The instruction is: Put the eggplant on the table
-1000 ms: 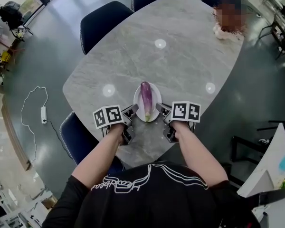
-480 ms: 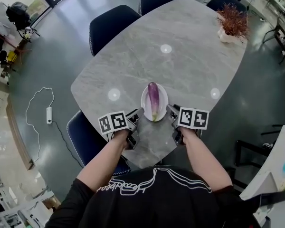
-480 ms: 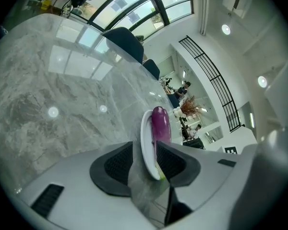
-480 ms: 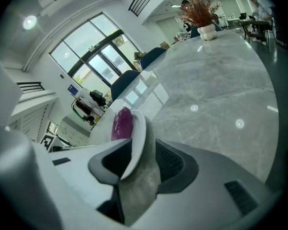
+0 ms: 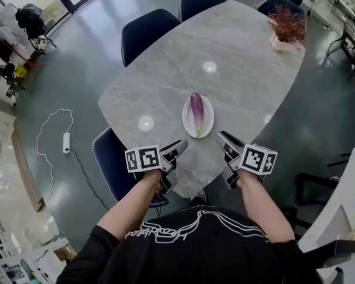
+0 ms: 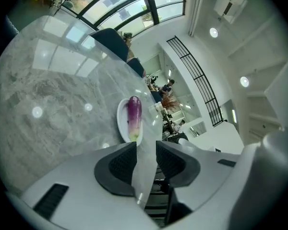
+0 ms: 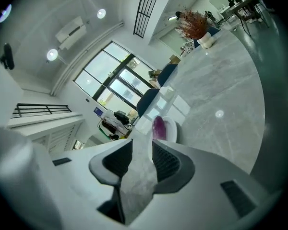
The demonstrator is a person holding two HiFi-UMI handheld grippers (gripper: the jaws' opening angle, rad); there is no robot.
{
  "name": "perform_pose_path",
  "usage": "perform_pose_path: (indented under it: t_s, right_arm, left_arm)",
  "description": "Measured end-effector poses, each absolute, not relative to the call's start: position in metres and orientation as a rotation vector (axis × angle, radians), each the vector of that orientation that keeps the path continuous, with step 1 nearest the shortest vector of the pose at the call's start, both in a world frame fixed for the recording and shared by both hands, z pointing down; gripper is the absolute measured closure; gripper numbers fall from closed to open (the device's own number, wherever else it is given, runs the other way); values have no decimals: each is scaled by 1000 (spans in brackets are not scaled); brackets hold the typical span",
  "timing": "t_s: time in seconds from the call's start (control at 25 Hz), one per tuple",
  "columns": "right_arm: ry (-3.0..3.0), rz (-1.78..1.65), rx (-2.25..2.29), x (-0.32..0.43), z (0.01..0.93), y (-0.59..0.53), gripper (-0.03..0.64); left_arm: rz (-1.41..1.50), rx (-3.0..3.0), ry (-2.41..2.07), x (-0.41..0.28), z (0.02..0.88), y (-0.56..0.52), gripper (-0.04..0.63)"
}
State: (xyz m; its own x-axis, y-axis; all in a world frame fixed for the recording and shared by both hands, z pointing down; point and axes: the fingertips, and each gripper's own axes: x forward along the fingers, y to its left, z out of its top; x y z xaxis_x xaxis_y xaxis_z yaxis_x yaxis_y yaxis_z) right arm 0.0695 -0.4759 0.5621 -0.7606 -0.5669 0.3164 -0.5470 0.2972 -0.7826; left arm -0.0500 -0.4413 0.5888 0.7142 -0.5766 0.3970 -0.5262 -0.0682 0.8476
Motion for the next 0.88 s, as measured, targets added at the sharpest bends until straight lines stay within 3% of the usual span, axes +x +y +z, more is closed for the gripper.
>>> perform_pose_path:
  t_s: [0.16, 0.2, 0.32, 0.88]
  right_arm:
    - [2547, -1401, -938, 63, 527, -429, 487]
    - [2562, -1381, -912, 59, 521, -415, 529]
    - [2616, -1329, -827, 48, 503, -367, 601]
    - [2693, -1024, -638, 4, 421, -151, 611]
  left_arm:
    - [-97, 1842, -782, -40, 549, -398, 463]
    - [-100, 1888, -752, -39, 539, -383, 465]
    - [-117, 2013, -688, -37, 509, -340, 588]
    - [-109, 2469, -545, -57, 400, -123, 588]
